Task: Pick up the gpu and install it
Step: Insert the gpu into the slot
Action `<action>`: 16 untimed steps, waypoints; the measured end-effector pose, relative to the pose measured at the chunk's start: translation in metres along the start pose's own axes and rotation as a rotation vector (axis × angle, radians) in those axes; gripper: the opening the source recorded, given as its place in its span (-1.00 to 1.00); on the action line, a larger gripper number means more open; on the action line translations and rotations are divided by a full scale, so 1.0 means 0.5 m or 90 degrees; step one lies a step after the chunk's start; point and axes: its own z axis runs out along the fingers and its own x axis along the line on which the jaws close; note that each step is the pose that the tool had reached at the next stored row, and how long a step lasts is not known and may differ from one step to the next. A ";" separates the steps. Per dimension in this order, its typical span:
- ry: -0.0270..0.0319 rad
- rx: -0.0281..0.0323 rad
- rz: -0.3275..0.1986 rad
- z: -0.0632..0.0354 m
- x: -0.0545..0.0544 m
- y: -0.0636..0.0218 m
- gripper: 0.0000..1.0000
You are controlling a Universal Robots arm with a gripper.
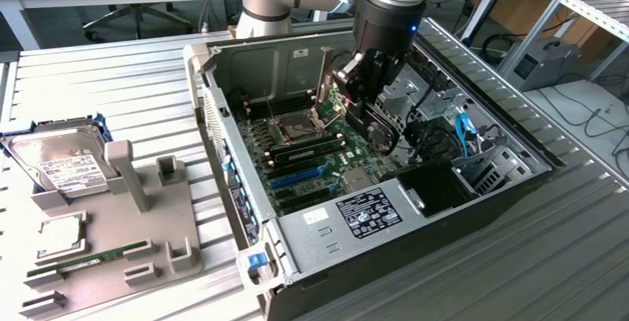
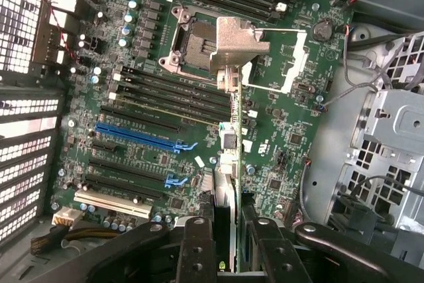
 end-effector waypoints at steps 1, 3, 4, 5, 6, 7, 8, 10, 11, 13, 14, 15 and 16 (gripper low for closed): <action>-0.0001 0.0000 -0.001 0.000 0.000 0.000 -0.47; -0.0001 -0.0001 -0.002 0.000 0.000 0.000 -0.47; -0.0001 -0.0001 -0.003 0.000 0.000 0.000 -0.47; -0.0001 -0.0001 -0.003 0.000 0.000 0.000 -0.47; -0.0002 -0.0001 -0.004 0.000 0.000 0.000 -0.47; -0.0002 -0.0002 -0.004 0.000 0.000 0.000 -0.47; -0.0002 -0.0002 -0.005 0.000 0.000 0.000 -0.47; -0.0003 -0.0002 -0.006 0.000 0.000 0.000 -0.47; -0.0003 -0.0003 -0.007 0.000 0.000 0.000 -0.47; -0.0004 -0.0003 -0.008 0.000 0.000 0.000 -0.47; -0.0004 -0.0003 -0.009 0.000 0.000 0.000 -0.47; -0.0004 -0.0003 -0.009 0.000 0.000 0.000 -0.47; -0.0004 -0.0003 -0.010 0.000 0.000 0.000 -0.47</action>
